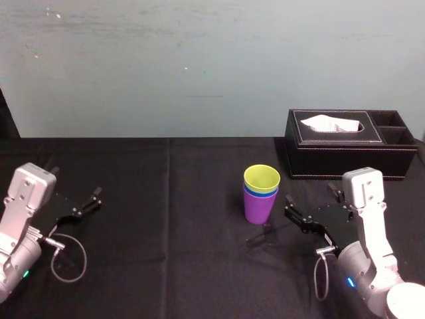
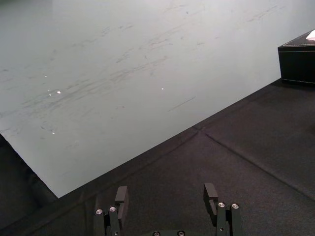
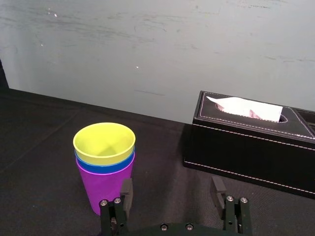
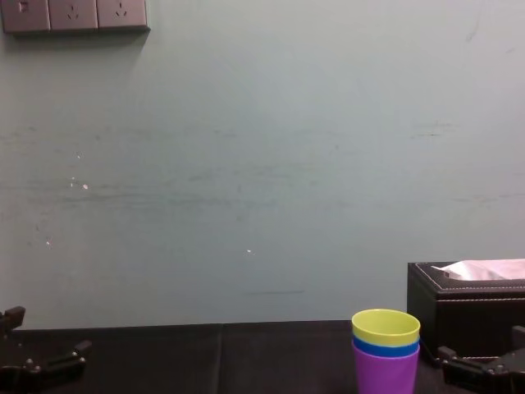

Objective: Stack the three plastic cups sequentially using one hand.

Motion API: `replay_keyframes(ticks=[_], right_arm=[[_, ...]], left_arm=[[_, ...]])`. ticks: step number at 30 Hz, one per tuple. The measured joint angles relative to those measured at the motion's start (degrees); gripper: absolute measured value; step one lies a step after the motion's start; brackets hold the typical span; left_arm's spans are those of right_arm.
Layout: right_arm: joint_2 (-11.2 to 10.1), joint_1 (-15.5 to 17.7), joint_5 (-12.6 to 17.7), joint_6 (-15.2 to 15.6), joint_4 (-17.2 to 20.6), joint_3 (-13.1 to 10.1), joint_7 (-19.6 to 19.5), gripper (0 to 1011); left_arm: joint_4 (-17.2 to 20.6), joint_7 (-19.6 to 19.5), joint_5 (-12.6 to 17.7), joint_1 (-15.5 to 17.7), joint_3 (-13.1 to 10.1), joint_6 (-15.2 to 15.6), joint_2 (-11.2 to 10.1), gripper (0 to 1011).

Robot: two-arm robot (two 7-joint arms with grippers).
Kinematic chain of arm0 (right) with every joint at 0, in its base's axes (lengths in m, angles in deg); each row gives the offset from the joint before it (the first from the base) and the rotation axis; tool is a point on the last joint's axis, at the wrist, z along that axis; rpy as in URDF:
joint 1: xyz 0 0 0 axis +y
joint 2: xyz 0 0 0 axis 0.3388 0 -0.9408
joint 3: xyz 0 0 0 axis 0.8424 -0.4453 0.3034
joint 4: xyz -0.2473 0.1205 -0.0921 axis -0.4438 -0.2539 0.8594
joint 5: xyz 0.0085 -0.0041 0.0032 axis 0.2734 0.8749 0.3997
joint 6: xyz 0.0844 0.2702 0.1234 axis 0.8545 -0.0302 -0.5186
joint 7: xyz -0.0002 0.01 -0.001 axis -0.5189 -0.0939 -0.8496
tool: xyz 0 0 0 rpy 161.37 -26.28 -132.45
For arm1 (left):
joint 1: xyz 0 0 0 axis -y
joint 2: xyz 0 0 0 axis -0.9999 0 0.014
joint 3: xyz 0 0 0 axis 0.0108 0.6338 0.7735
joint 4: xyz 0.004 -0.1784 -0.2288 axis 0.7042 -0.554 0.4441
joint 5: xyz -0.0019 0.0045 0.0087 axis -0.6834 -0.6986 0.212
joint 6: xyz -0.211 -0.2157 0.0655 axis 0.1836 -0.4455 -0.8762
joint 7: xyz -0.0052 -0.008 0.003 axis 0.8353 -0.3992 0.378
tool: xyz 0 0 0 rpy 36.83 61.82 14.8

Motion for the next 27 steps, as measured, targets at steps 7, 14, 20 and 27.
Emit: replay_keyframes(ticks=[7, 14, 20, 27], right_arm=[[-0.02, 0.03, 0.01, 0.00, 0.04, 0.00, -0.05, 1003], [-0.03, 0.03, 0.01, 0.00, 0.06, 0.00, -0.06, 1003], [-0.03, 0.04, 0.01, 0.00, 0.06, 0.00, -0.06, 1003], [-0.03, 0.04, 0.01, 0.00, 0.06, 0.00, -0.06, 1003]], left_arm=[[0.00, 0.00, 0.00, 0.00, 0.00, 0.00, 0.00, 1000], [0.00, 0.00, 0.00, 0.00, -0.01, 0.00, 0.00, 1000], [0.00, 0.00, 0.00, 0.00, 0.00, 0.00, 0.00, 1000], [0.00, 0.00, 0.00, 0.00, 0.00, 0.00, 0.00, 1000]])
